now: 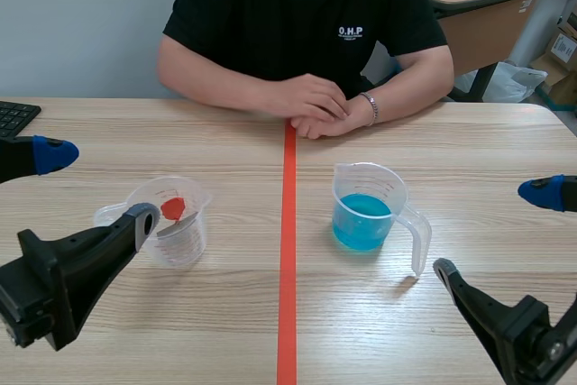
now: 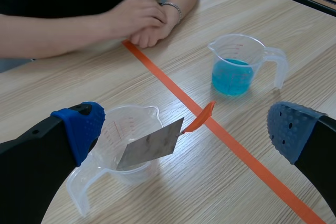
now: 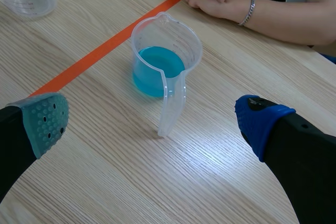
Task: Do the redox reaction experiment.
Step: 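Lift the metal plate out of the left beaker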
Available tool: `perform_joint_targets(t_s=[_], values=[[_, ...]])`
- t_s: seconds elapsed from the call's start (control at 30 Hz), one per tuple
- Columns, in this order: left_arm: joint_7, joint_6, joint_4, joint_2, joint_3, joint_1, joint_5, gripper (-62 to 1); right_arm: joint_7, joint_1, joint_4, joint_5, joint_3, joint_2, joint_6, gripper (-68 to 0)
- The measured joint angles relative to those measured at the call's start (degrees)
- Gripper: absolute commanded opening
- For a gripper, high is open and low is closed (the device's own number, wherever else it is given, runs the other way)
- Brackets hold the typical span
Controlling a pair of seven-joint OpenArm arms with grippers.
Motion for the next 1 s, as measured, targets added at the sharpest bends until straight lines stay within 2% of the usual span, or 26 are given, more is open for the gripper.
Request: perform_joint_targets(t_s=[0.6,0.73,0.8,1.0], values=[[0.0,0.04,0.0,0.0,0.0,0.0,0.02,1.4,0.0,0.0,0.0,0.0,0.0,0.0,0.0,0.4],[-0.44,3.06,0.0,-0.04,-0.02,1.55,1.81,1.4,0.0,0.0,0.0,0.0,0.0,0.0,0.0,0.4],[-0.39,4.39,0.0,-0.04,-0.11,4.04,3.89,1.4,0.35,0.0,0.0,0.0,0.0,0.0,0.0,0.4],[-0.39,10.51,-0.31,0.0,-3.23,13.68,4.31,1.4,0.42,0.0,0.0,0.0,0.0,0.0,0.0,0.4]])
